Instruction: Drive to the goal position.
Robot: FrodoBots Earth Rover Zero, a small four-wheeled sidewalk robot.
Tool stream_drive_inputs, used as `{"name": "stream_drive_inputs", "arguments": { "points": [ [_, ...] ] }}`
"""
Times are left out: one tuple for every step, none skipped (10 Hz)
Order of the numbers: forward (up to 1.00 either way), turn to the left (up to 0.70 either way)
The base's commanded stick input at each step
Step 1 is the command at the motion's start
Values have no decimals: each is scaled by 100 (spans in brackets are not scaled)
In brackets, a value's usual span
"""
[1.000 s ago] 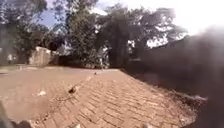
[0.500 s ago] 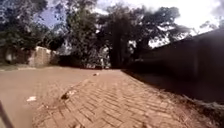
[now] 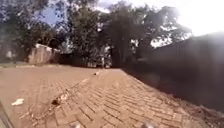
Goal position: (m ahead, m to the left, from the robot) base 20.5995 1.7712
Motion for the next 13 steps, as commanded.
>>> {"name": "stream_drive_inputs", "arguments": {
  "points": [
    [70, 0],
    [70, 0],
    [70, 0],
    [70, 0],
    [70, 0],
    [70, 0],
    [70, -23],
    [70, -32],
    [70, -34],
    [70, -13],
    [70, -2],
    [70, 0],
    [70, 0]
  ]
}}
